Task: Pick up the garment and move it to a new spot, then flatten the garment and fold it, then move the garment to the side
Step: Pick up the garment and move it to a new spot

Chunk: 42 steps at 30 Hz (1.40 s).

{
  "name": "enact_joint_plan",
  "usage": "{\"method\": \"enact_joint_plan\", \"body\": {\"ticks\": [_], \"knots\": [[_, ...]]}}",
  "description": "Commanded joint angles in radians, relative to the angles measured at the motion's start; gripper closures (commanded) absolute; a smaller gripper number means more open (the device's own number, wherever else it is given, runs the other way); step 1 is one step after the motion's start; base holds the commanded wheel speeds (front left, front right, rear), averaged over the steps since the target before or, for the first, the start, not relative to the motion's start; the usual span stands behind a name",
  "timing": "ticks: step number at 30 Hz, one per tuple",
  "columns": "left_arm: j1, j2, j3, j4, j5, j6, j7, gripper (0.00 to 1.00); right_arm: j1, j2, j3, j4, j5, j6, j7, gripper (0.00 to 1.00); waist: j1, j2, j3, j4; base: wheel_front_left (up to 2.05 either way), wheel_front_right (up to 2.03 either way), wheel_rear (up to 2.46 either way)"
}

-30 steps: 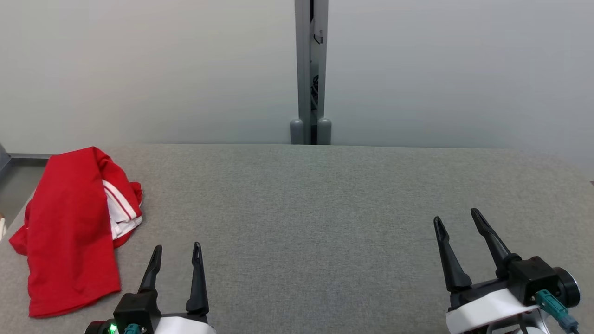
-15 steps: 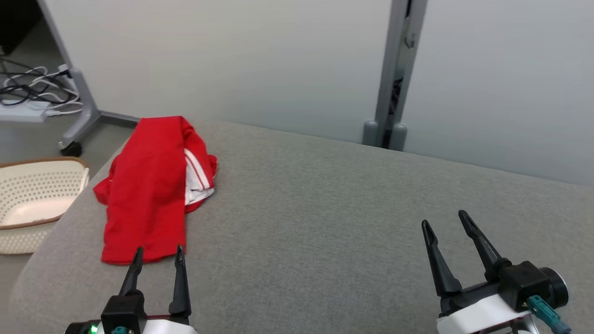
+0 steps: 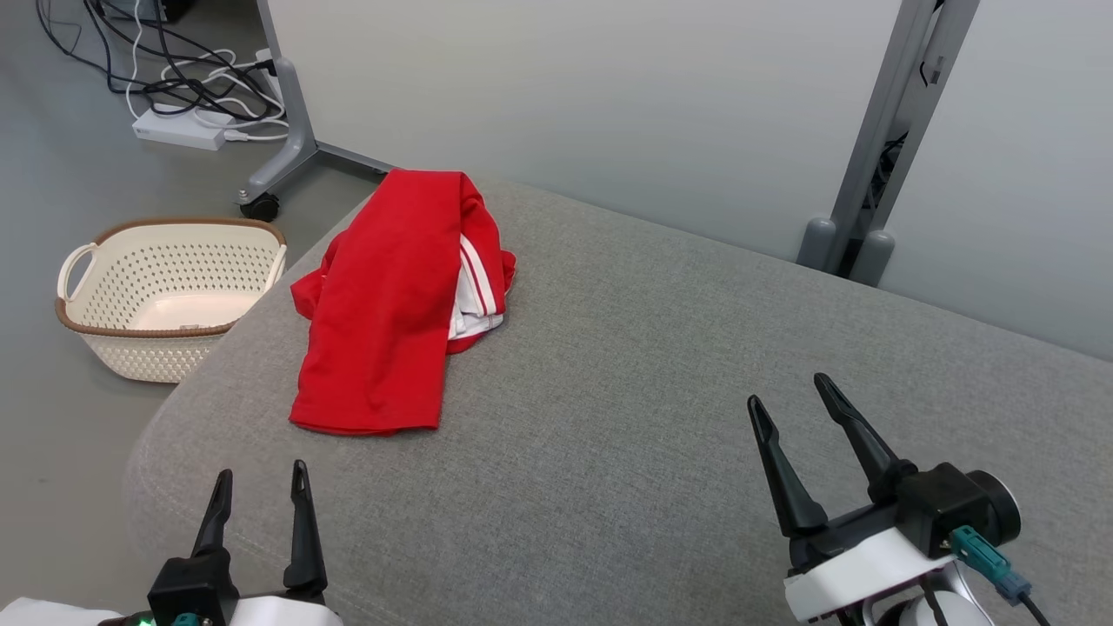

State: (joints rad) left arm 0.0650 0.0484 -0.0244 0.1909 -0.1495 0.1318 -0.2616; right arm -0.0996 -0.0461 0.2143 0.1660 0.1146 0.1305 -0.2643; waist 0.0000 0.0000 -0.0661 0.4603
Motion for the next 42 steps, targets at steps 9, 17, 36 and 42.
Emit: {"method": "enact_joint_plan", "body": {"ticks": [9, 17, 36, 42], "knots": [[-0.011, 0.004, 0.030, 0.022, -0.067, 0.004, -0.004, 0.00, -0.025, -0.008, 0.020, 0.018, 0.001, 0.001, -0.001, 0.00, 0.0000, 0.0000, 0.005, 0.005, 0.00, 0.00, 0.00], [-0.035, 0.004, 0.066, 0.025, -0.070, -0.012, -0.004, 0.00, -0.001, -0.008, 0.019, 0.005, -0.009, 0.000, -0.001, 0.00, 0.0000, 0.0000, -0.002, 0.000, 0.00, 0.00, 0.00], [-0.451, 0.104, 0.127, 0.291, 0.075, -0.166, -0.003, 0.00, -0.141, -0.049, 0.016, -0.067, -0.112, 0.000, -0.001, 0.00, 0.0000, 0.0000, 0.206, -0.064, 0.00, 0.00, 0.00], [-0.686, 0.167, 0.094, 0.541, 0.081, -0.210, 0.032, 0.00, -0.193, -0.065, 0.044, -0.079, -0.114, 0.000, -0.001, 0.00, 0.0000, 0.0000, 0.292, -0.107, 0.00, 0.00, 0.00]]}}
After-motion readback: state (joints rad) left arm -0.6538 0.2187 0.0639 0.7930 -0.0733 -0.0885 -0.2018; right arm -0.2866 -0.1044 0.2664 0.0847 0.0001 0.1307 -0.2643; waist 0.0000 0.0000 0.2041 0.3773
